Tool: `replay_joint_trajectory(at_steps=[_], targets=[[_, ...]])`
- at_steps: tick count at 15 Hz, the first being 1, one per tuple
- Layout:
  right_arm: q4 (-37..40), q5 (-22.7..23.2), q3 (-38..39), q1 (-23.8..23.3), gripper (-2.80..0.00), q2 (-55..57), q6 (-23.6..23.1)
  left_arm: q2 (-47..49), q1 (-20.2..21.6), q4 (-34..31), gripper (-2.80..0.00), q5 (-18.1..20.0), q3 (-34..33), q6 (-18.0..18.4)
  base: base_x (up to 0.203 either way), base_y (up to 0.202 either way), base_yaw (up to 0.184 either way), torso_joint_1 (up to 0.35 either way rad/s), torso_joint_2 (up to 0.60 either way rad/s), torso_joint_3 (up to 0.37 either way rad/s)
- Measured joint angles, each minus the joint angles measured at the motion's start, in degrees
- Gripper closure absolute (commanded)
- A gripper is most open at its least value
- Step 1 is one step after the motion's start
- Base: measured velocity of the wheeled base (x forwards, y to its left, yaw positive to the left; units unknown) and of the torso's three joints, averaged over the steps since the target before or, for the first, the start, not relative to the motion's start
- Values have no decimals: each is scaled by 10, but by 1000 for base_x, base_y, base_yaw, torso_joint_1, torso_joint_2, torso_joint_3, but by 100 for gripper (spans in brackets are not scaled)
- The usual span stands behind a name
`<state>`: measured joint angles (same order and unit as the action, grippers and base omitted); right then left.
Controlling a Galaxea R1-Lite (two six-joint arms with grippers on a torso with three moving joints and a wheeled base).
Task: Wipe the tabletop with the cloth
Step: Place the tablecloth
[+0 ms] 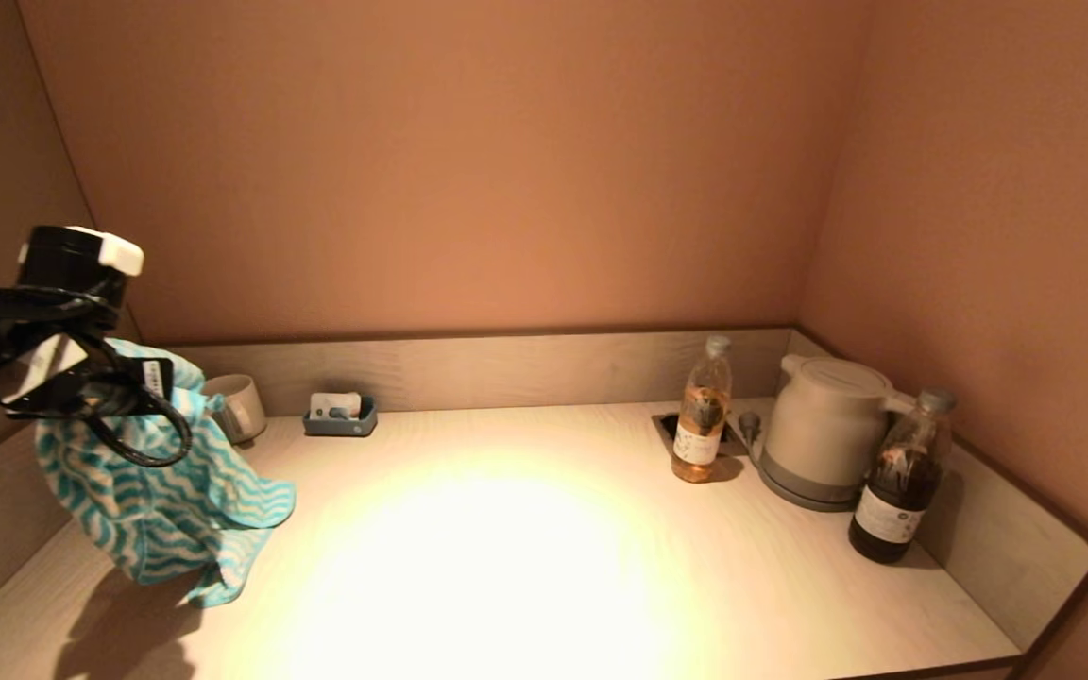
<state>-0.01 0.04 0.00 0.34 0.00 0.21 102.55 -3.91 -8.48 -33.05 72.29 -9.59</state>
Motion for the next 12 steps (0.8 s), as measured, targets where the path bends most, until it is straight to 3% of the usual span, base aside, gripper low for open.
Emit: replay_joint_trajectory(at_steps=[3, 7, 10, 12], targets=[[0, 0, 0, 0, 0, 0, 0, -50, 44, -2, 0, 2, -13, 15, 0, 0, 0, 0, 0, 0], [-1, 0, 0, 0, 0, 0, 0, -99, 139, 1, 0, 31, -34, 49, 0, 0, 0, 0, 0, 0], [0, 0, 0, 0, 0, 0, 0, -111, 194, 3, 0, 84, -33, 65, 0, 0, 0, 0, 0, 0], [-1, 0, 0, 0, 0, 0, 0, -113, 204, 3, 0, 110, -27, 69, 0, 0, 0, 0, 0, 0]])
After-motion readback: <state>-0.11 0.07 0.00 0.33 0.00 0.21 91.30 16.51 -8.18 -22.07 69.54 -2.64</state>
